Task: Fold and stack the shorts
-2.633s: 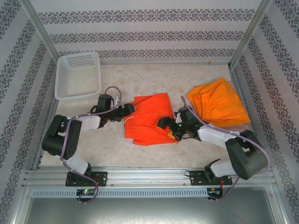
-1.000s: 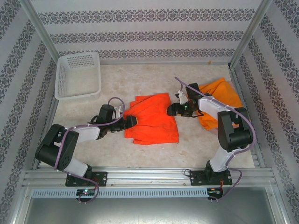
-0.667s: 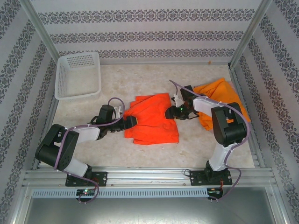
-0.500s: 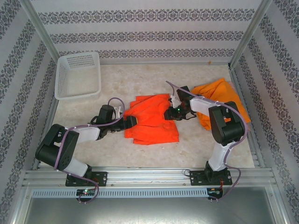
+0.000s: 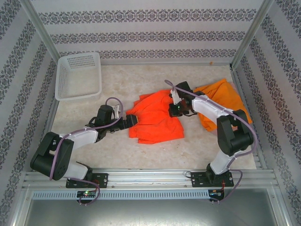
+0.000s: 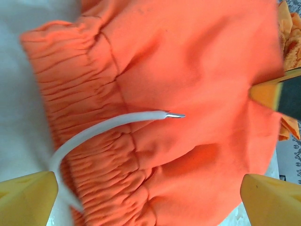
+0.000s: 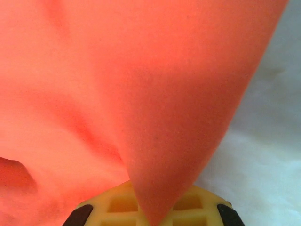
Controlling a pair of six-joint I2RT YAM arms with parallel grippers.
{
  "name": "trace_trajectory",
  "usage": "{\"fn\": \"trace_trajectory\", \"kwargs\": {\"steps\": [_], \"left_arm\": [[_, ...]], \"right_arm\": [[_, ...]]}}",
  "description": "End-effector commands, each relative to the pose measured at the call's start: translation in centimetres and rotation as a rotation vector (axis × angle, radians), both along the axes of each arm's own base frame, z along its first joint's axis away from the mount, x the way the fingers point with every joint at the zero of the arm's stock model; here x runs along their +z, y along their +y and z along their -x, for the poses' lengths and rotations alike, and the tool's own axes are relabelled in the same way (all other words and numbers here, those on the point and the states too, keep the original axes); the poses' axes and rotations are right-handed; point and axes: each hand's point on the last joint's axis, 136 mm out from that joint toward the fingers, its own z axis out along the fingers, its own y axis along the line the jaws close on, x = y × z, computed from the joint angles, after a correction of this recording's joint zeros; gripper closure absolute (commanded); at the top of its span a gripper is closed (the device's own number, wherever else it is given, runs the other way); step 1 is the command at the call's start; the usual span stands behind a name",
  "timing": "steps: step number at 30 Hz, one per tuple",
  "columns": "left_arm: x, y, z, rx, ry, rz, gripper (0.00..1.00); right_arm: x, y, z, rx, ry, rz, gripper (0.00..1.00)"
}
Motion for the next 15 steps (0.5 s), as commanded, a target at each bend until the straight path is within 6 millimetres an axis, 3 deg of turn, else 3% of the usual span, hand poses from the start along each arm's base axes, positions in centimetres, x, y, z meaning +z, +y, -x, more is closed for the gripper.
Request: {"fn": "trace_trajectory", "kwargs": {"steps": [1,6,15], "left_arm": [[1.2,-0.2,-0.7,-0.001,-0.039,-0.017,0.0],[1.6,-0.5,-1.1,-0.003,-0.055,0.009,0.0],[1.6,-0.5,-0.9,-0.002,-0.059,0.012,0.0]], "right_arm": [[3.8,-2.5,-0.4,0.014,-0.087,0.147,1.0],[7.7,-5.1,-0.4,0.035,-0.107,0.278,1.0],[12.1,-9.5,-1.4,0.003,-0.156,0.421,1.0]]}}
